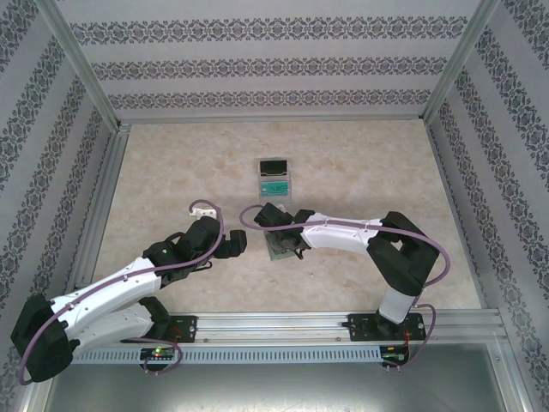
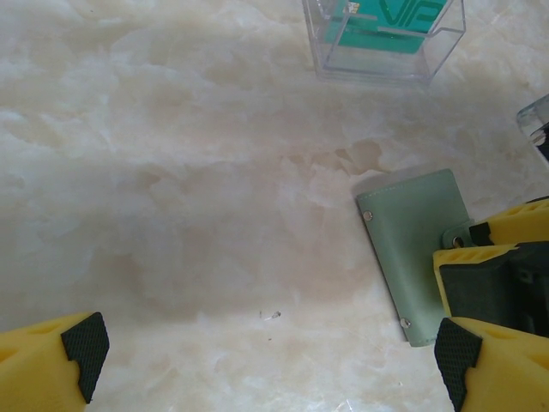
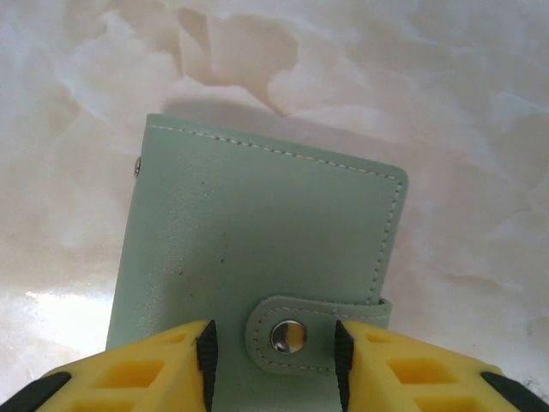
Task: Take the credit cards out of the card holder
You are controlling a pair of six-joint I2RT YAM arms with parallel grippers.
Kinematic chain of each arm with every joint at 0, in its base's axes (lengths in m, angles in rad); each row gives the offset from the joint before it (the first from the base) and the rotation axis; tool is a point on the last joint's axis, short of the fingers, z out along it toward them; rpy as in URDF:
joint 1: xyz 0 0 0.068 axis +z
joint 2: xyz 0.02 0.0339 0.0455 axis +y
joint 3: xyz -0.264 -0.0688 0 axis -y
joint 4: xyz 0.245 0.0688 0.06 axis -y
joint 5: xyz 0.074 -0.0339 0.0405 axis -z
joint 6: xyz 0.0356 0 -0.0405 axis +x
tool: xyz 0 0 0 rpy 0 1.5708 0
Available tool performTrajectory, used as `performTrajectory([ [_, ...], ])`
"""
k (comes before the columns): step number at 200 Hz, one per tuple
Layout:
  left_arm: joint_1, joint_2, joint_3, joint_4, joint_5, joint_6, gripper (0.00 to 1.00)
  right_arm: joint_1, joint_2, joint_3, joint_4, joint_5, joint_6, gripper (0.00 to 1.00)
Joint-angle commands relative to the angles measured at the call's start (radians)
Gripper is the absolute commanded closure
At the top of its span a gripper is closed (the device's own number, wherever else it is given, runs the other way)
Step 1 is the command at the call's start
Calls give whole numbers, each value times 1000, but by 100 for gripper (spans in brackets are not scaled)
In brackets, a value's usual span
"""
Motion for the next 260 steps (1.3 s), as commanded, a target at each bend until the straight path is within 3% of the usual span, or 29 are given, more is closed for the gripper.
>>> performTrajectory([
  [1,-19,10,11,23,-10,-13,0,1,26,12,10,-18,-7,57],
  [92,-31,41,25,36,3,-14,0,-16,1,-36,51,-24,-12,87],
  [115,-43,51,22,58,23,-36,0,-13,-21,-41,56,-33,-10,100],
  [124,-47,52,14,87,43,-53,3,-11,-32,-45,61,-40,-7,100],
  [137,-50,55,-7,139,78,-89,13,-7,-49,-52,69,-53,0,100],
  [176,-51,108,-67,319,155,-213,86,3,-95,-68,111,-102,30,100],
  [186,-51,133,-76,356,160,-245,100,3,-101,-73,126,-116,41,100],
  [260,-51,387,-45,568,249,-337,100,4,-98,-107,197,-187,74,100],
])
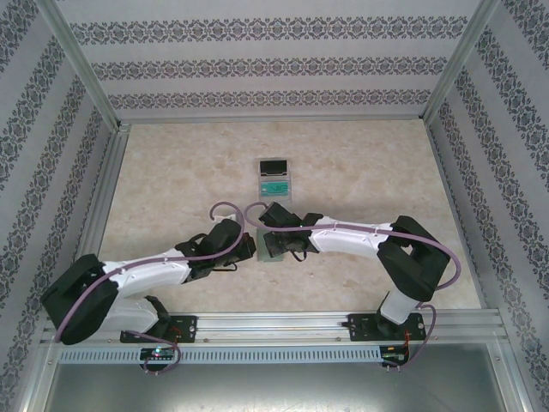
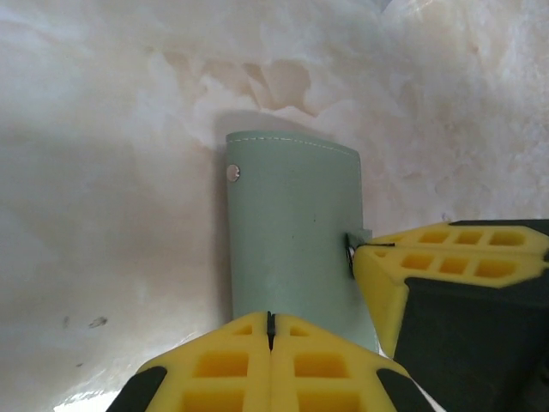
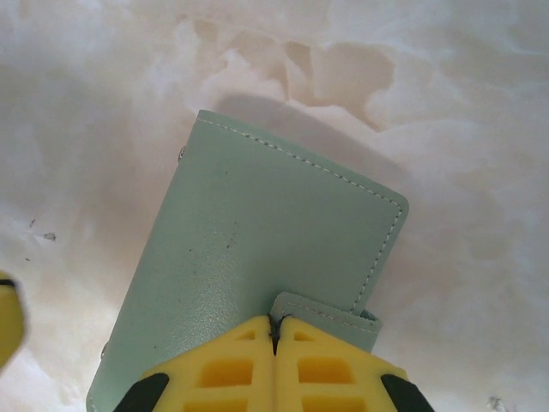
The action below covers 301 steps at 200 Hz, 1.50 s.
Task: Take the credit cards out of the card holder
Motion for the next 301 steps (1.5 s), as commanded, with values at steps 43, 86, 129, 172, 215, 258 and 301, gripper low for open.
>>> performTrajectory([
  [43,-14,133,20,161,39,-86,100,6,-19,-26,58,-53,36,100],
  [86,-23,214,30,128,6,-134,100,-4,-47,-57,109,-94,62,100],
  [129,-25,226,24,31,-53,-168,100,-54,-175,-161,231,-210,111,100],
  [172,-24,280,29,46,-47,-173,100,-132,-285,-264,331,-300,174,100],
  [215,-25,255,48,31,-36,-146,100,-141,-280,-293,329,-297,152,100],
  [258,-24,78,87,-83,-81,-55,100,-132,-201,-293,344,-292,109,100],
  [301,-24,132,133,39,51,-13,100,-114,-145,-270,336,-277,77,100],
])
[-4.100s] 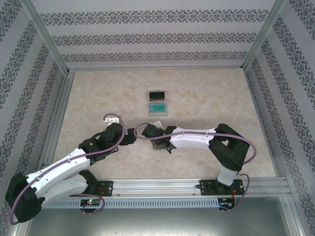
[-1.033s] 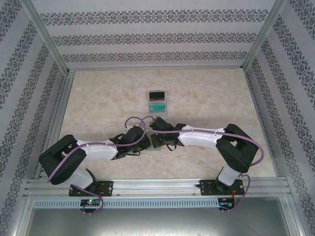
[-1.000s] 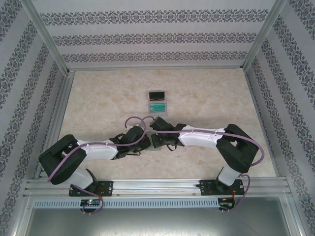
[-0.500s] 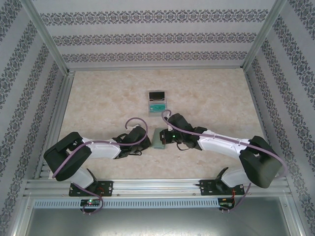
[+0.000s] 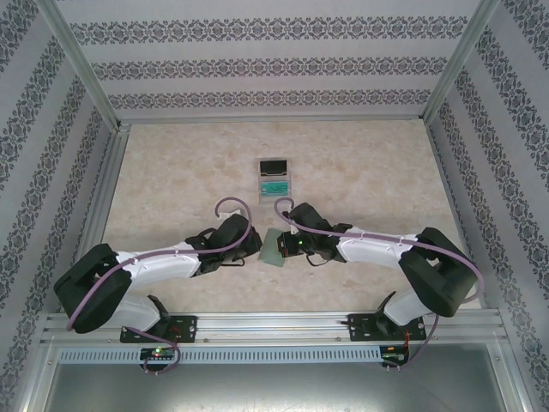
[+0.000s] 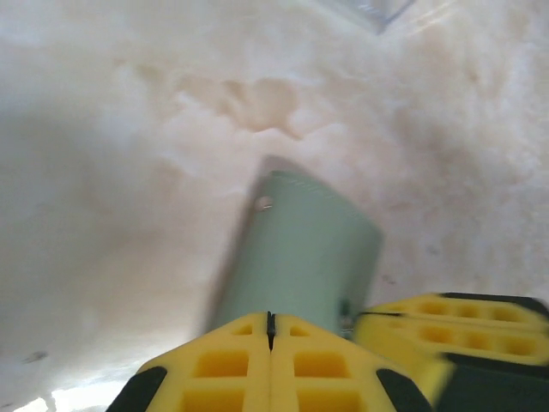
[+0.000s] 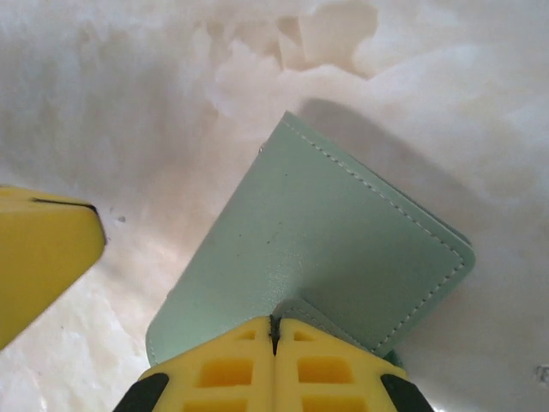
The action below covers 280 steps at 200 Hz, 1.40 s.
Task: Take the credit cards out of the card holder
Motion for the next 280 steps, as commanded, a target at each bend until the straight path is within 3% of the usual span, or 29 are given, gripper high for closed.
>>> performTrajectory([
  [1,-10,50,37,58,77,51,100,17,22,19,24,2,-36,100],
  [62,-14,225,50,170,126,-27,100,30,22,16,39,7,-33,100],
  [103,-22,357,71,6,31,-130,100,27,-30,-12,72,2,-25,100],
  [133,-22,447,41,40,27,-194,100,19,-101,-44,95,-6,-15,100],
  [194,-22,460,57,1,3,-175,100,-24,-274,-118,93,-7,-8,100],
  [228,-22,424,58,13,9,-166,100,-32,-293,-123,33,36,-30,100],
  [260,-22,338,23,75,22,-153,100,-11,-260,-100,-35,135,-57,78],
  [280,-22,254,27,51,24,-129,100,12,-232,-77,-66,182,-73,71],
])
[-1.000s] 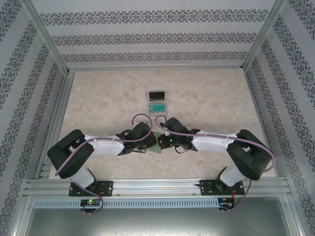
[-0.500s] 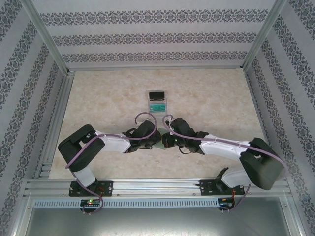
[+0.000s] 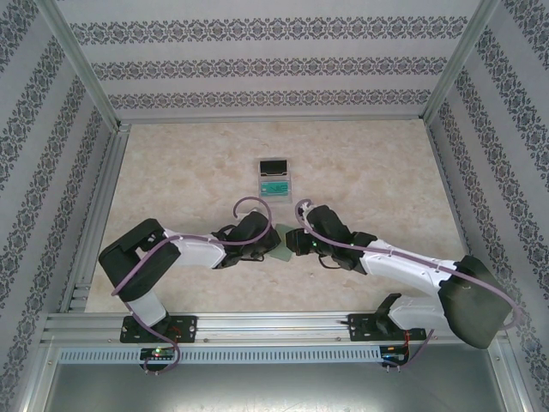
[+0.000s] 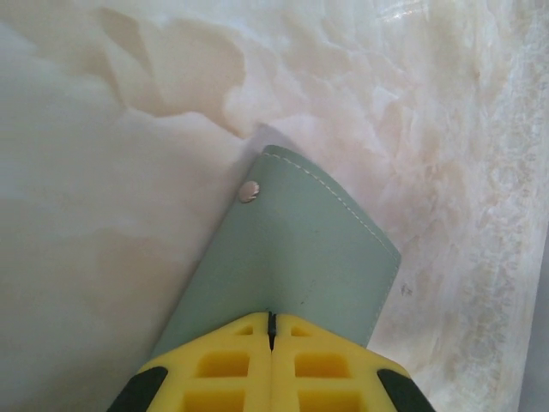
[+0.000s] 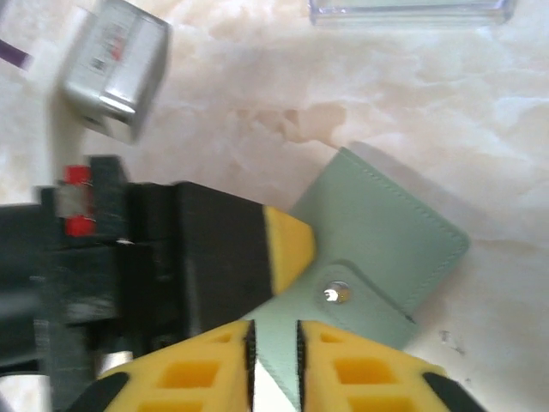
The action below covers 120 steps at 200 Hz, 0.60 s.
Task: Take the credit cards out of the card holder
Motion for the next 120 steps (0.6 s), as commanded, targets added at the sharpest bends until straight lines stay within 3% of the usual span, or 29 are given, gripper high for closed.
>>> performTrajectory([
  [1,-9,-52,-48,-196,-40,30,100,28,34,35,-70,94,-31,71],
  [19,-8,-139,-36,-279,-77,45,95,64,81,86,-129,156,-56,68],
  [60,-1,-344,-55,-447,-212,79,68,151,225,234,-234,261,-78,61],
  [93,28,-502,-110,-534,-293,86,62,210,332,354,-315,325,-78,57],
  [105,35,-554,-126,-569,-322,81,47,220,375,396,-355,343,-69,57],
  [120,38,-614,-143,-609,-356,79,45,230,425,433,-390,360,-60,57],
])
